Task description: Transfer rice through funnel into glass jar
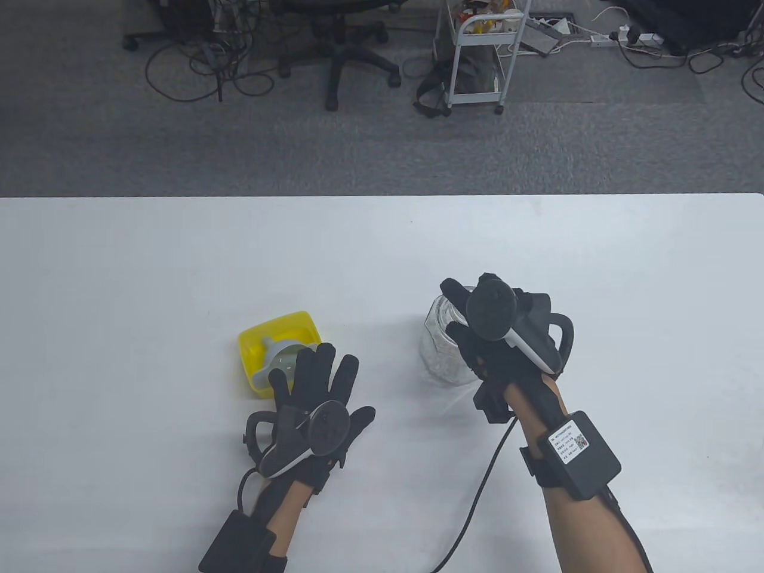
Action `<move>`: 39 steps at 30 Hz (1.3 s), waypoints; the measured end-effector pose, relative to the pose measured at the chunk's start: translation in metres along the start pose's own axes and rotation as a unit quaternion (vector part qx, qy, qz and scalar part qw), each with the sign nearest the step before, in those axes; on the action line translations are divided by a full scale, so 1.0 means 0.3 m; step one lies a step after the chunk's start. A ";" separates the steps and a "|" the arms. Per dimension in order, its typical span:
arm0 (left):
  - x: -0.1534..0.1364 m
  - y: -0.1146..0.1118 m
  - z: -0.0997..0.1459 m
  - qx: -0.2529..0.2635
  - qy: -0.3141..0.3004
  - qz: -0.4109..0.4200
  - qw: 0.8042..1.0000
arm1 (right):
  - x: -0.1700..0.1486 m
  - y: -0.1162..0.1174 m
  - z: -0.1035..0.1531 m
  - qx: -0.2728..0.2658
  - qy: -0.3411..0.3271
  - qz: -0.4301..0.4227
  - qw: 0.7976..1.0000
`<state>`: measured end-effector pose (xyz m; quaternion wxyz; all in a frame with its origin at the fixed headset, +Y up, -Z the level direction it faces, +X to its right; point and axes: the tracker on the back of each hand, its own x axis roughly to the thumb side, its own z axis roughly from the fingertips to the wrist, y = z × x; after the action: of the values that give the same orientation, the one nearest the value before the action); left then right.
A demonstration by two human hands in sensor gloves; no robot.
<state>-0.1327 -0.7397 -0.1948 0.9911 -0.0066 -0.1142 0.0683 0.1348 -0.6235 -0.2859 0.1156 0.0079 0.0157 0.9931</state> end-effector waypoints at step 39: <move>-0.001 0.012 0.011 0.007 -0.028 0.028 0.999 | -0.462 0.256 0.250 -0.024 0.080 -0.041 0.996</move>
<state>-0.1344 -0.7362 -0.1917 0.9852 -0.0013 -0.1412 0.0967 0.2536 -0.7278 -0.2102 0.1546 -0.0753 0.0016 0.9851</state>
